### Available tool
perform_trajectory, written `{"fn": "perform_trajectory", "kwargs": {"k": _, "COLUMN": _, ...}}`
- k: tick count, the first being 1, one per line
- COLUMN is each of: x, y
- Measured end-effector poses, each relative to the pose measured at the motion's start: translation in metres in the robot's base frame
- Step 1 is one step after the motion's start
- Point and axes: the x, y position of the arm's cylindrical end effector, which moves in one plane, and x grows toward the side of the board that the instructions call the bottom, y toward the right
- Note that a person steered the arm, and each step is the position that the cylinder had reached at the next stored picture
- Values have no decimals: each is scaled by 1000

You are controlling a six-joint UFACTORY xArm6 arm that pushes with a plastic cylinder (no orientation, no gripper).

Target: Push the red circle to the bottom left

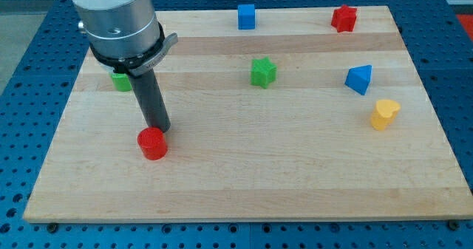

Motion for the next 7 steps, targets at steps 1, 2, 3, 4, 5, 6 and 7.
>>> {"fn": "perform_trajectory", "kwargs": {"k": 1, "x": 0, "y": 30}}
{"fn": "perform_trajectory", "kwargs": {"k": 2, "x": 11, "y": 7}}
{"fn": "perform_trajectory", "kwargs": {"k": 3, "x": 22, "y": -45}}
{"fn": "perform_trajectory", "kwargs": {"k": 4, "x": 17, "y": -25}}
{"fn": "perform_trajectory", "kwargs": {"k": 5, "x": 12, "y": 42}}
{"fn": "perform_trajectory", "kwargs": {"k": 6, "x": 46, "y": 23}}
{"fn": "perform_trajectory", "kwargs": {"k": 7, "x": 63, "y": -23}}
